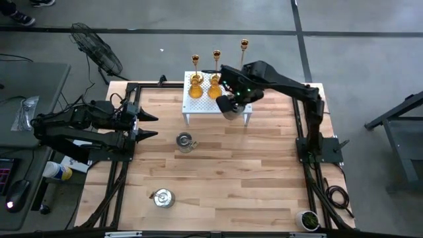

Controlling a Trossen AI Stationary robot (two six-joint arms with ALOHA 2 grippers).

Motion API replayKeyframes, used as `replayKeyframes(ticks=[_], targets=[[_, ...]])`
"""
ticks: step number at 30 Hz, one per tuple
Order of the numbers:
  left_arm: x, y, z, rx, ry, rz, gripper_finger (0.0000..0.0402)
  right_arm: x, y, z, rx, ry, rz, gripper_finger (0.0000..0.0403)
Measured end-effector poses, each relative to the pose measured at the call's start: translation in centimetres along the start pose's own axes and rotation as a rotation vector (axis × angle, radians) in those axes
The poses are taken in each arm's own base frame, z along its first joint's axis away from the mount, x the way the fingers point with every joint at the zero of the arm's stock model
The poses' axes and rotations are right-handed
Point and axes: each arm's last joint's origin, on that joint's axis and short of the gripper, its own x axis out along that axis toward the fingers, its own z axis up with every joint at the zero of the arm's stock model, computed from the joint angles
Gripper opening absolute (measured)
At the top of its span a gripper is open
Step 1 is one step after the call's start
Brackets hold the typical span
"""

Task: Pick & Place candle stick holders
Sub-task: Put the right silver scented candle on the shelf

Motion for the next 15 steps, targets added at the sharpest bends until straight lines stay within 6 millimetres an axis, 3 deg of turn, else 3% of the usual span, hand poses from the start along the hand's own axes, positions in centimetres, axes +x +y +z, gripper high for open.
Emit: replayKeyframes(ticks=[7, 15], targets=[[0.0, 0.0, 0.0, 0.000, 0.000, 0.000, 0.0314, 1.2, -0.7, 1.7, 0.043, -0.009, -0.038, 0.0348], [0.0, 0.0, 0.0, 0.000, 0.001, 0.000, 0.0314, 1.2, -1.3, 2.4, 0.073, -0.033, -0.062, 0.0349]])
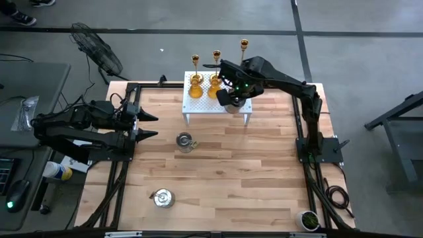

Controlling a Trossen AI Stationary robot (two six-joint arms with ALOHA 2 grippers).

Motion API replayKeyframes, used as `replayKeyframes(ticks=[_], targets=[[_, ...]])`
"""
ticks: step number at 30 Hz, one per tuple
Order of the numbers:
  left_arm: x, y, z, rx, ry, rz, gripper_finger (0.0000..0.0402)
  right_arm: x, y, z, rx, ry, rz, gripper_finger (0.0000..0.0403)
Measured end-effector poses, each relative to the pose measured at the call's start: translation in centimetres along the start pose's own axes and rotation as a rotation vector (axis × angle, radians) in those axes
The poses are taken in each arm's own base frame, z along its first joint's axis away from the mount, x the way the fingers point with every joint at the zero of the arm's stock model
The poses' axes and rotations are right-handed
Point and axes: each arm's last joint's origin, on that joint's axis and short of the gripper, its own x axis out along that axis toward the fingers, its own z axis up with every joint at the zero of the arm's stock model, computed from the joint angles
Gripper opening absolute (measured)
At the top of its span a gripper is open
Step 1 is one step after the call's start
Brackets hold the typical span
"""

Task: Pick & Place candle stick holders
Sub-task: Put the right silver scented candle on the shelf

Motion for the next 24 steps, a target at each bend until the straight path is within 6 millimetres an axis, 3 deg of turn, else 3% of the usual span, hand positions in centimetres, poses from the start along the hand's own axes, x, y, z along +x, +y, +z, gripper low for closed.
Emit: replayKeyframes(ticks=[24], targets=[[0.0, 0.0, 0.0, 0.000, 0.000, 0.000, 0.0314, 1.1, -0.5, 1.5, 0.054, -0.001, -0.009, 0.0350]])
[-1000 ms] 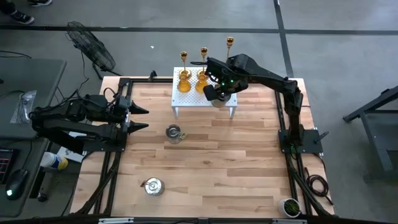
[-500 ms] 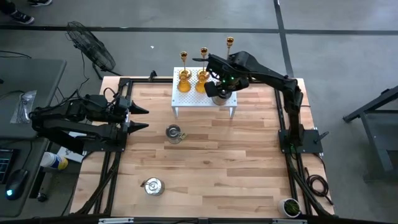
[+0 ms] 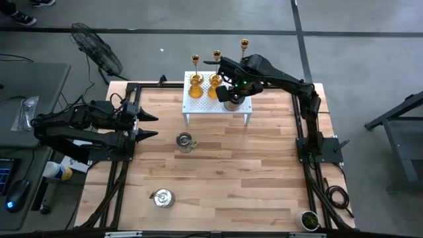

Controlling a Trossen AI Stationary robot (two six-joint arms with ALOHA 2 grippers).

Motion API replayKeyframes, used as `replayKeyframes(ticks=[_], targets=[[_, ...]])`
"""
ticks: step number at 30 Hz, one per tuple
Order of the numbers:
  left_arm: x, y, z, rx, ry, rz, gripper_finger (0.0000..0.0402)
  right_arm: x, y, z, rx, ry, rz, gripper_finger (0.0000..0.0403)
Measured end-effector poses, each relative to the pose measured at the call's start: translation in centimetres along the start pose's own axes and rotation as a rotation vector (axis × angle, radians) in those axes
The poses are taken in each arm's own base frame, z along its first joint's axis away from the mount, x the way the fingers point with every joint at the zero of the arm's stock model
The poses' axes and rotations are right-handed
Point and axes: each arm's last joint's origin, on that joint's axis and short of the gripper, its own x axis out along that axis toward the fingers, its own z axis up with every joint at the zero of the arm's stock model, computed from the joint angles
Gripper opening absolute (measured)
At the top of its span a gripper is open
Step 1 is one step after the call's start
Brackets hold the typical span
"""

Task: Pick & Place candle stick holders
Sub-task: Put the right silver scented candle on the shelf

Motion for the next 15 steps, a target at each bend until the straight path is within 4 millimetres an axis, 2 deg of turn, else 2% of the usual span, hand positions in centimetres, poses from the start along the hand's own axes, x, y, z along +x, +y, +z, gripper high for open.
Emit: replayKeyframes(ticks=[15], targets=[[0.00, 0.00, 0.00, 0.000, 0.000, 0.000, 0.0314, 0.47, 0.18, 0.51, 0.000, -0.017, 0.010, 0.0362]])
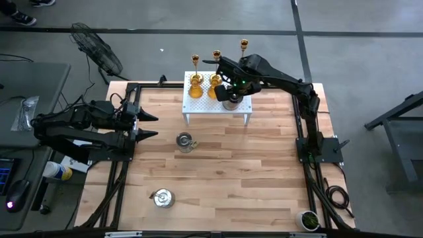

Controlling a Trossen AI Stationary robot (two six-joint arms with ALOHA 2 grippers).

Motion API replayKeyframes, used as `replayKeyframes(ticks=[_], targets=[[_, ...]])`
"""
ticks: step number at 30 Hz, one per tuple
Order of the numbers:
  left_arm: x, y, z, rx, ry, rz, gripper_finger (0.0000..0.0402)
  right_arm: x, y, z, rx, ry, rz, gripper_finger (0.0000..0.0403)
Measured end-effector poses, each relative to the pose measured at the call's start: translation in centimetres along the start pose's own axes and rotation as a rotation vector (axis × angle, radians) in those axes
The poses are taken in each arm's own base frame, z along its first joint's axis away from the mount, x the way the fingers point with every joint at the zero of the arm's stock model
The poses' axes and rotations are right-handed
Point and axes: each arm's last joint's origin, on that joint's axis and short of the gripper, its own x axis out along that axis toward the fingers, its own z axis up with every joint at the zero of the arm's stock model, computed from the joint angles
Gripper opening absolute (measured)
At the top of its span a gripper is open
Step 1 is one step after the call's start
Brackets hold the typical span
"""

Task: Pick & Place candle stick holders
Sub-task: Put the right silver scented candle on the shelf, then put the top silver scented candle on the shelf aligned with the other silver scented candle

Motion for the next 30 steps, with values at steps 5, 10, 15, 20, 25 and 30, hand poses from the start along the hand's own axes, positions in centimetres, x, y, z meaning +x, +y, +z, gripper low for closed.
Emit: replayKeyframes(ticks=[5, 10, 15, 20, 25, 30], targets=[[0.0, 0.0, 0.0, 0.000, 0.000, 0.000, 0.0314, 0.1, 0.1, 0.1, -0.005, -0.012, 0.010, 0.0384], [0.0, 0.0, 0.0, 0.000, 0.000, 0.000, 0.0314, 0.1, 0.1, 0.2, -0.004, -0.041, -0.013, 0.0392], [0.0, 0.0, 0.0, 0.000, 0.000, 0.000, 0.0314, 0.1, 0.1, 0.4, 0.017, -0.078, -0.035, 0.0392], [0.0, 0.0, 0.0, 0.000, 0.000, 0.000, 0.0314, 0.1, 0.2, 0.2, 0.022, -0.069, -0.024, 0.0392], [0.0, 0.0, 0.0, 0.000, 0.000, 0.000, 0.0314, -0.2, 0.3, 0.0, 0.023, -0.080, -0.022, 0.0393], [0.0, 0.0, 0.0, 0.000, 0.000, 0.000, 0.0314, -1.2, 0.0, -0.2, 0.028, -0.124, -0.028, 0.0393]])
